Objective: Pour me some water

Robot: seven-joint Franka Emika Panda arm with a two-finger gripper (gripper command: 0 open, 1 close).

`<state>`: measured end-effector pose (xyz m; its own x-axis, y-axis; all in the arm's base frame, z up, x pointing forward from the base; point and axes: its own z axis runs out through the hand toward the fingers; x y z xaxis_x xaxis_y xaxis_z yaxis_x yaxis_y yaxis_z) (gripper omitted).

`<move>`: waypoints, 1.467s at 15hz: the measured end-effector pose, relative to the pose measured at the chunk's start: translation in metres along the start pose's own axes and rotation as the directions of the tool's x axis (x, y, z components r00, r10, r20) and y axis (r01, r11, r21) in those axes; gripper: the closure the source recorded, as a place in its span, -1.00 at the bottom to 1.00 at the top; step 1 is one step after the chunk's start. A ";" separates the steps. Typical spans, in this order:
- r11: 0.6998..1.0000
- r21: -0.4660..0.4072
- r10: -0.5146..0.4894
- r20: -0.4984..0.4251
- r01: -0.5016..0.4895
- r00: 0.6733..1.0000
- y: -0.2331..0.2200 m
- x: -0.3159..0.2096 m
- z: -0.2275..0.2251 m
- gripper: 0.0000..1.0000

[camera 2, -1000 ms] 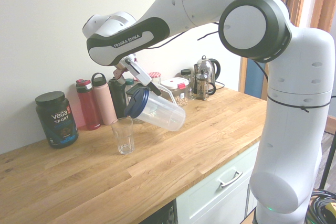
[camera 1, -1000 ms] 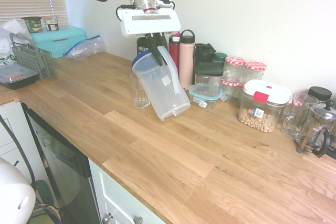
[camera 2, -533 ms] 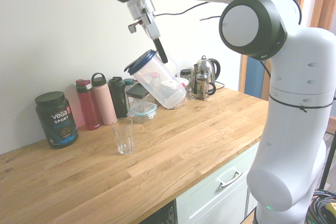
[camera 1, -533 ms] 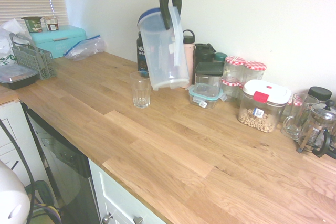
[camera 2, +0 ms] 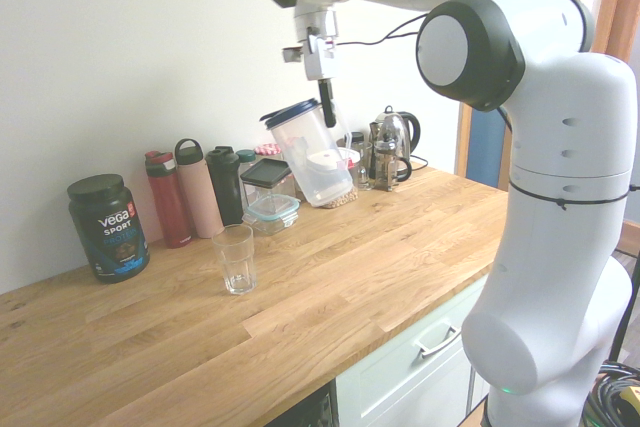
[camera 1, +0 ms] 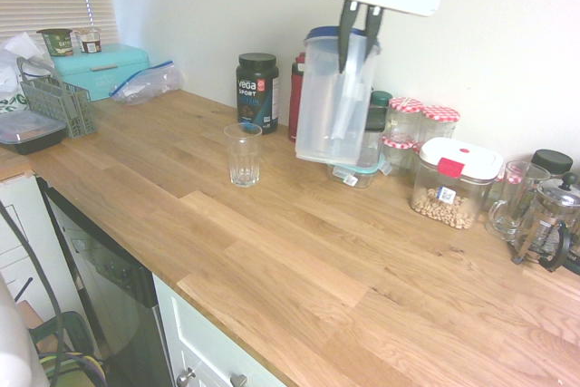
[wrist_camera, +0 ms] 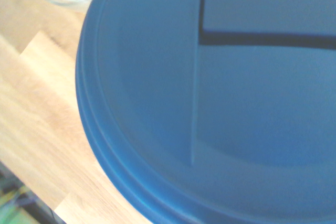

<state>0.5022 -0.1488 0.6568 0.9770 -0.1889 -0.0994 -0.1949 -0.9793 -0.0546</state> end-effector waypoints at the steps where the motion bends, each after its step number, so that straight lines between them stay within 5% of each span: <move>1: 0.999 0.031 0.046 -0.028 -0.045 0.999 0.021 -0.012 -0.003 1.00; 5: 0.969 0.145 0.224 -0.163 -0.201 0.961 0.049 -0.022 0.026 1.00; 10: 0.911 0.240 0.398 -0.305 -0.335 0.865 0.046 -0.027 0.088 1.00; 15: 0.917 0.215 0.388 -0.278 -0.337 0.879 0.038 -0.069 0.129 1.00; 22: 0.905 0.216 0.421 -0.332 -0.367 0.844 0.044 -0.062 0.169 1.00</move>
<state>0.4181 -0.1680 0.4927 0.7716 -0.5959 0.2226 -0.5532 -0.8013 -0.2276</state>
